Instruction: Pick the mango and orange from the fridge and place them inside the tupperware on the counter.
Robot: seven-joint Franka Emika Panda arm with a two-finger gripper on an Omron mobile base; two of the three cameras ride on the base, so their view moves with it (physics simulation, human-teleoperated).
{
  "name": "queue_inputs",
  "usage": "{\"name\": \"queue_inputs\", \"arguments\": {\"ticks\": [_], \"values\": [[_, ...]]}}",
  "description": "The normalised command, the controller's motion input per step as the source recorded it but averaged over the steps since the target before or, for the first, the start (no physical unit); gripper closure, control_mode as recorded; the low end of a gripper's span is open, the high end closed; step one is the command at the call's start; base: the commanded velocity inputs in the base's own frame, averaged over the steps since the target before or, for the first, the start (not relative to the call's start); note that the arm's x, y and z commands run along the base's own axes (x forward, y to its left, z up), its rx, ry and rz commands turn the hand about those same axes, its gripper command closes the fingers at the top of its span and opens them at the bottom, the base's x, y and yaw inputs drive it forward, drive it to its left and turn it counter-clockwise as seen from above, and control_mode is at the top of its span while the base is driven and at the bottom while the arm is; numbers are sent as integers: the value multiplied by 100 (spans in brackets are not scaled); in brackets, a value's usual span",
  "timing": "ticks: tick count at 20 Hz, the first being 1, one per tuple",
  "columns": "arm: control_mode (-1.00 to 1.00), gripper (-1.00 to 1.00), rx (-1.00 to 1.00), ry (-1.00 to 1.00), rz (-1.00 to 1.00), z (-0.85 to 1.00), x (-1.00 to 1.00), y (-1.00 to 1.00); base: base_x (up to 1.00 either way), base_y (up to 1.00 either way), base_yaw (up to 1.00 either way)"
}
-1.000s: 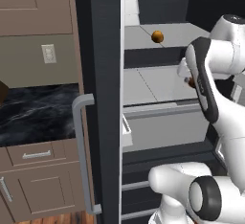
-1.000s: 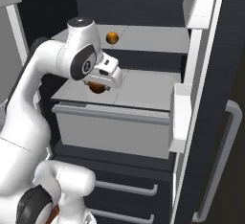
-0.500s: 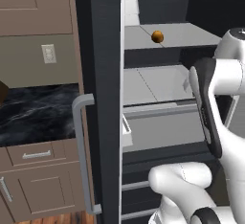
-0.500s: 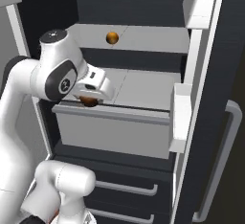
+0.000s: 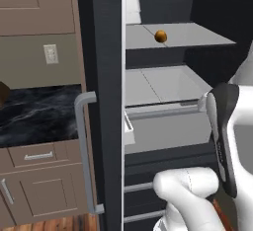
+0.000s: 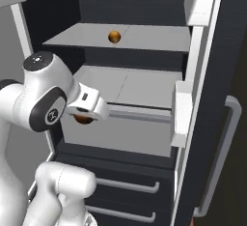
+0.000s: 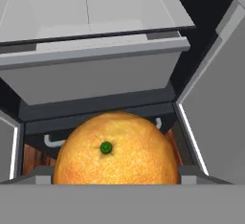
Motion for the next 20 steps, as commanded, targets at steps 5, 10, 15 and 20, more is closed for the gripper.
{"name": "queue_inputs", "arguments": {"ticks": [5, 10, 15, 20], "values": [[100, 100, 0, 0, 0, 0, 0, 0, -91, 21, 0], [100, 100, 0, 0, 0, 0, 0, 0, -84, 41, 3], [100, 100, 0, 0, 0, 0, 0, 0, -70, 60, 24], [100, 100, 0, 0, 0, 0, 0, 0, -51, 84, 76]]}}
